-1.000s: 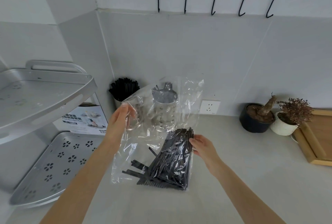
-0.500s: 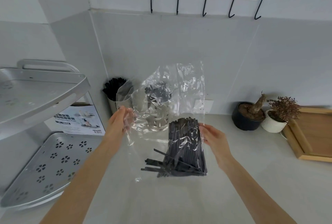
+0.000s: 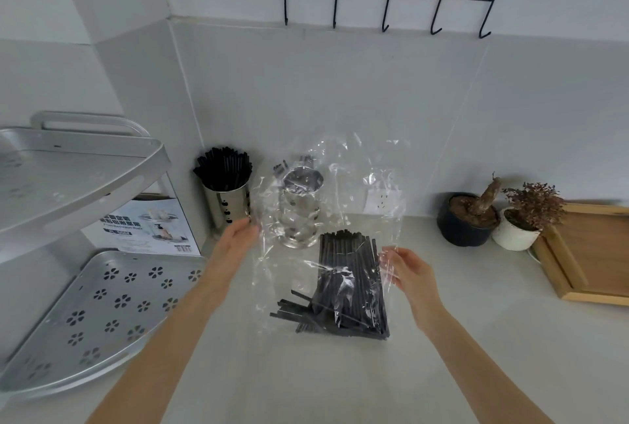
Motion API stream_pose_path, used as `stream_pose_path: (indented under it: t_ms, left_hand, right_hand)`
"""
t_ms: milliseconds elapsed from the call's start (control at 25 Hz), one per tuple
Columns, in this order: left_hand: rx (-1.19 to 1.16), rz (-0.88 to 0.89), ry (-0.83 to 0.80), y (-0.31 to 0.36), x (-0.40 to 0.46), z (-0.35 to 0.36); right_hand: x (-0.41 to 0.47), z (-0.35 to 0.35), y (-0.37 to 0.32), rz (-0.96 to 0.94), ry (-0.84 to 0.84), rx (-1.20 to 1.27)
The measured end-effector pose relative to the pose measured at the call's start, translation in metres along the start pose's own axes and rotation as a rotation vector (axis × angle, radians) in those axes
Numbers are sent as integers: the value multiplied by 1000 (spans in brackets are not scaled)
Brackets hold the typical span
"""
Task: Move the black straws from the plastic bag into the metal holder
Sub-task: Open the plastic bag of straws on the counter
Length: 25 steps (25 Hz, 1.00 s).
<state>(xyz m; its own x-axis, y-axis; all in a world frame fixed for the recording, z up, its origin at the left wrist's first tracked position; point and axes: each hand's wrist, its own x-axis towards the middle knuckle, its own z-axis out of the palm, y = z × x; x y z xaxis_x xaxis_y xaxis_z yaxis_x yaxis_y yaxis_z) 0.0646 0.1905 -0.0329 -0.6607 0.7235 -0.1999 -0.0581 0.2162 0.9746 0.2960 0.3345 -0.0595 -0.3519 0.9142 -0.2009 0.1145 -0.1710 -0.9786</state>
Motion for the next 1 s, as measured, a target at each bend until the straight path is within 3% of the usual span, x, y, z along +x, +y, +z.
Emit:
stream_pose_path:
  t_ms: [200, 400, 640, 840, 1000]
  left_hand:
    - [195, -291, -128, -53, -6, 5]
    - [296, -380, -219, -94, -1, 13]
    - [545, -203, -157, -97, 5, 15]
    - [432, -36, -239, -16, 2, 5]
    - [475, 213, -213, 49, -1, 5]
  right_hand:
    - [8, 0, 15, 31, 15, 47]
    - [15, 6, 24, 19, 9, 65]
    - [17, 11, 29, 40, 23, 122]
    - [14, 6, 31, 153, 64, 357]
    - [9, 10, 34, 206, 46, 569]
